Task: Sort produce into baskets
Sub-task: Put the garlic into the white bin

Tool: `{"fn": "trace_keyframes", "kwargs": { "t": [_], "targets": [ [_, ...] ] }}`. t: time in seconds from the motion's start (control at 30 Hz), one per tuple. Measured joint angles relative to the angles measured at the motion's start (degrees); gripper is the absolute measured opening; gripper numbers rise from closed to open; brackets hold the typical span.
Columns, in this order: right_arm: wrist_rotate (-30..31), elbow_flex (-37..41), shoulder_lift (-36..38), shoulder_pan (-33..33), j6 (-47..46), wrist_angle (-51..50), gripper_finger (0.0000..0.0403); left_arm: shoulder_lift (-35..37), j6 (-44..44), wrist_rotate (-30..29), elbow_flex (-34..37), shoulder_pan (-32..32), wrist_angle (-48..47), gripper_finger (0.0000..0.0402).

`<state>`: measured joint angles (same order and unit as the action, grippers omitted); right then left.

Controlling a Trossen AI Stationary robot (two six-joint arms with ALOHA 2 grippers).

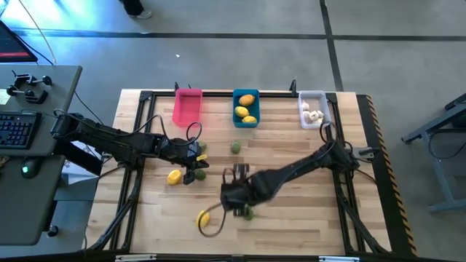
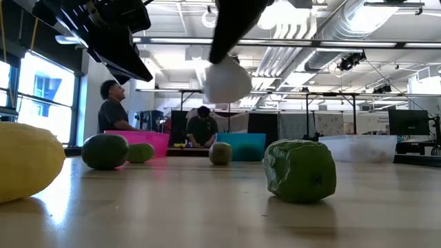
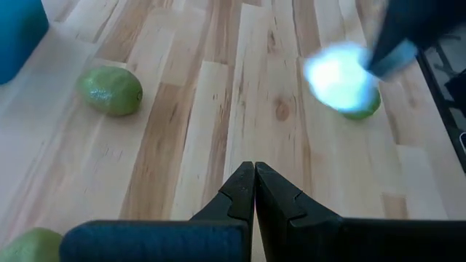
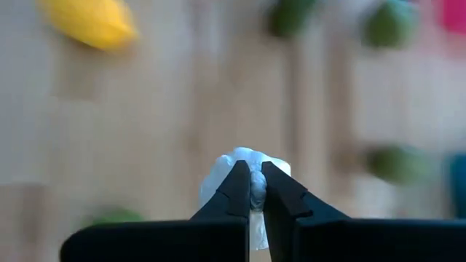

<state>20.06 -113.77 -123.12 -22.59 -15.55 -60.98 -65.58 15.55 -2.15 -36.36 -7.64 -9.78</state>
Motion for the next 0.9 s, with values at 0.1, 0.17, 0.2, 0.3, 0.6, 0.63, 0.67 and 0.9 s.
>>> {"fn": "trace_keyframes", "kwargs": {
  "t": [0.1,0.17,0.2,0.3,0.6,0.63,0.67,0.9],
  "targets": [
    [1.94,0.59,1.45,2.79,-0.29,-4.81,0.0001,0.0,0.4,-0.14,0.0,0.0,0.13,0.0],
    [2.27,3.84,3.61,4.83,-1.71,-5.06,0.0001,0.0,0.77,-0.48,0.0,0.0,0.22,0.0],
    [2.65,5.96,5.13,5.95,-2.26,-4.9,0.0001,0.0,0.89,-0.86,0.0,0.0,0.28,0.0],
    [3.95,14.77,10.92,9.85,-4.03,-2.22,0.0001,0.0,0.88,-1.94,0.0,0.0,0.64,0.0],
    [3.93,47.12,35.08,29.96,-7.22,10.06,0.0,0.0,0.92,-5.28,0.0,-0.03,3.58,0.0],
    [4.17,49.79,38.03,32.98,-7.85,10.26,0.0,0.0,0.92,-6.41,0.0,-0.02,3.61,0.0],
    [5.14,52.01,40.89,35.96,-8.59,10.28,0.0,0.0,0.97,-7.72,0.0,-0.02,3.63,0.0],
    [9.55,62.78,58.63,56.56,-4.55,13.85,0.0,0.0,5.0,-15.13,0.0,0.13,3.73,0.0]
  ]
}}
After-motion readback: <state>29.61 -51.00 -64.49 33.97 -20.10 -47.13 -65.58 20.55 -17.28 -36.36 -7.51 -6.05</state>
